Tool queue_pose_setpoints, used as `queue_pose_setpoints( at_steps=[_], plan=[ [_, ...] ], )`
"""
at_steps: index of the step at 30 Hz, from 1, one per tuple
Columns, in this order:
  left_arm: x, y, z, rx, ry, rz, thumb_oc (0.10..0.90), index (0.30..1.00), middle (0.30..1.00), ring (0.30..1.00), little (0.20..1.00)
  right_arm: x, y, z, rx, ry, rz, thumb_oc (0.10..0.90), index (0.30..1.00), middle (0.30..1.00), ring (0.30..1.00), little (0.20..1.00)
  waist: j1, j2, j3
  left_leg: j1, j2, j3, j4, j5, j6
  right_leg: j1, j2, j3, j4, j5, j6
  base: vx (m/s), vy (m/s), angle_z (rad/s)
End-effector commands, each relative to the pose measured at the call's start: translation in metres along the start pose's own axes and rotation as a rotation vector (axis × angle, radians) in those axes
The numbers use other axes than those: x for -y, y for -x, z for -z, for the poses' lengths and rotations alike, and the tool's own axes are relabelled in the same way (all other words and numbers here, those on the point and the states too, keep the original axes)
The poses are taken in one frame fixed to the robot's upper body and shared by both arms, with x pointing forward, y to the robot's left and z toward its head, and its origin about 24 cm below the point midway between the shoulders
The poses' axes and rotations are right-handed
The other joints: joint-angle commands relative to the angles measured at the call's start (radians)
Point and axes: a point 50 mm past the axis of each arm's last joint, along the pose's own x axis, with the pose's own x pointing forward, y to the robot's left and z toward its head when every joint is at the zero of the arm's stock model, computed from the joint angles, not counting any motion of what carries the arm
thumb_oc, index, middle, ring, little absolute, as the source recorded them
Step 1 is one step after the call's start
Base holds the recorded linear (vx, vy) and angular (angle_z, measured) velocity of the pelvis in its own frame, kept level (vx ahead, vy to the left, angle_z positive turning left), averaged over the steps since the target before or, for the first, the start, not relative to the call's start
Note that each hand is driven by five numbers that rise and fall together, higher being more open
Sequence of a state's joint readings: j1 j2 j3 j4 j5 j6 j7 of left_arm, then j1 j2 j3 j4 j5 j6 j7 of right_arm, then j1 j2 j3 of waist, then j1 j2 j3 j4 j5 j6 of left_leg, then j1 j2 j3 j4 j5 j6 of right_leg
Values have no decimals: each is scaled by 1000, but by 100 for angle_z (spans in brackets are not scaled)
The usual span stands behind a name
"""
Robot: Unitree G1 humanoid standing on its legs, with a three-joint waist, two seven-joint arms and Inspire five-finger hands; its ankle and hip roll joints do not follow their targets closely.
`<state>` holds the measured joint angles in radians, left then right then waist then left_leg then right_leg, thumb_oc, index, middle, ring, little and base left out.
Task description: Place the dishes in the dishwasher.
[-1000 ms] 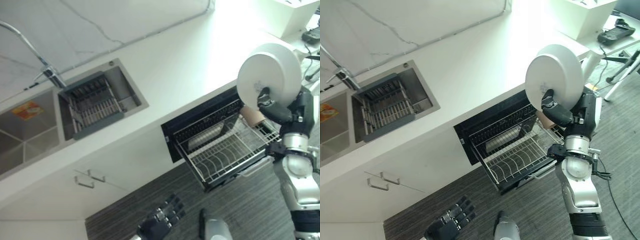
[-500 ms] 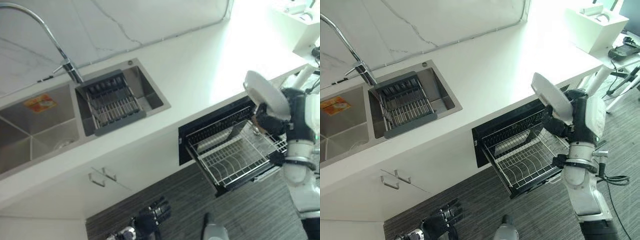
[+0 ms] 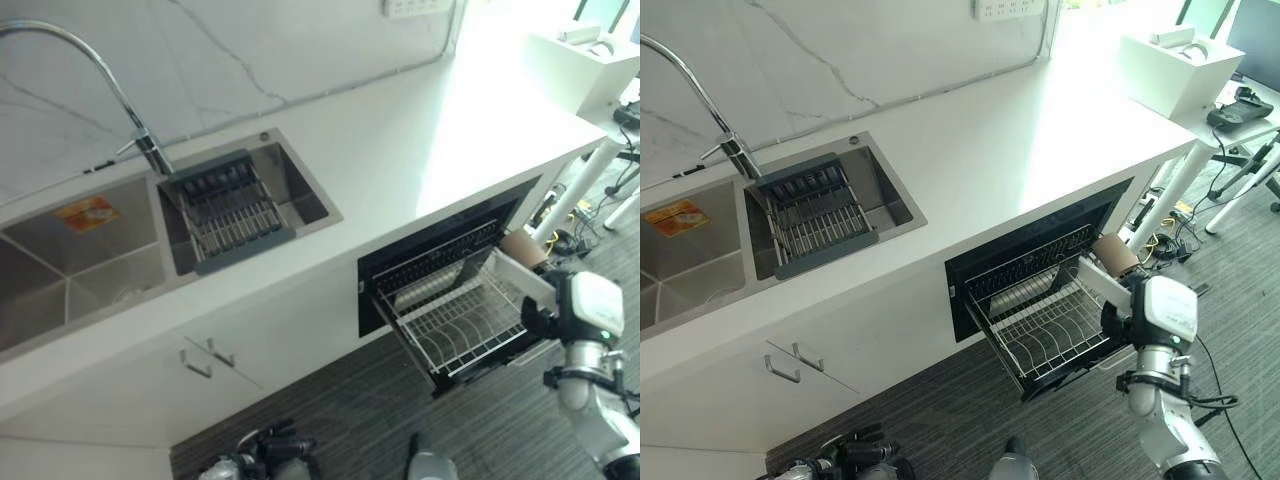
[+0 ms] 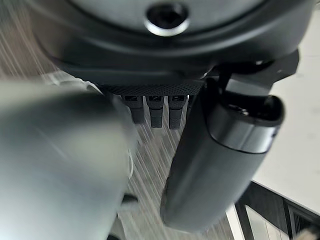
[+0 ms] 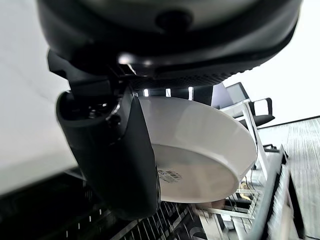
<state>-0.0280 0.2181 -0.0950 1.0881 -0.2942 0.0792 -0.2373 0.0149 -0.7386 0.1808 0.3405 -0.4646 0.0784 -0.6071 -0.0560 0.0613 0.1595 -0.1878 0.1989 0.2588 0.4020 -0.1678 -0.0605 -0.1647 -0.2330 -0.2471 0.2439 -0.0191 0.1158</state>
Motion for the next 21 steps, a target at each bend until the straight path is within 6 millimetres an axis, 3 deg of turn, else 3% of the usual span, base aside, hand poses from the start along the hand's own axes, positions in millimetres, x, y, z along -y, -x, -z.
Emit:
queue_pose_setpoints(
  at_steps=[1, 6, 21],
  plan=[
    [-41, 34, 92, -365, -122, -153, 800, 900, 900, 900, 900, 44, -42, -32, 109, -82, 328, 400, 300, 300, 300, 300, 41, -27, -1, 50, 25, -80, -102, 5, -52, 20, -47, 6, 56, -91, 81, 0, 0, 0],
    [-40, 35, 93, -376, -152, -137, 800, 900, 900, 900, 900, 25, -43, -32, 131, -1, 269, 400, 300, 300, 300, 300, 67, -19, -3, 46, 20, -92, -102, 9, -54, 31, -50, -10, 56, -97, 78, -4, -3, 4],
    [-45, 36, 88, -378, -206, -124, 800, 900, 900, 900, 900, 19, -75, -41, 157, 163, 143, 400, 300, 300, 300, 300, 142, -9, -3, 16, 11, -130, -102, 32, -69, 40, -62, -55, 56, -103, 73, -9, -1, 9]
  ],
)
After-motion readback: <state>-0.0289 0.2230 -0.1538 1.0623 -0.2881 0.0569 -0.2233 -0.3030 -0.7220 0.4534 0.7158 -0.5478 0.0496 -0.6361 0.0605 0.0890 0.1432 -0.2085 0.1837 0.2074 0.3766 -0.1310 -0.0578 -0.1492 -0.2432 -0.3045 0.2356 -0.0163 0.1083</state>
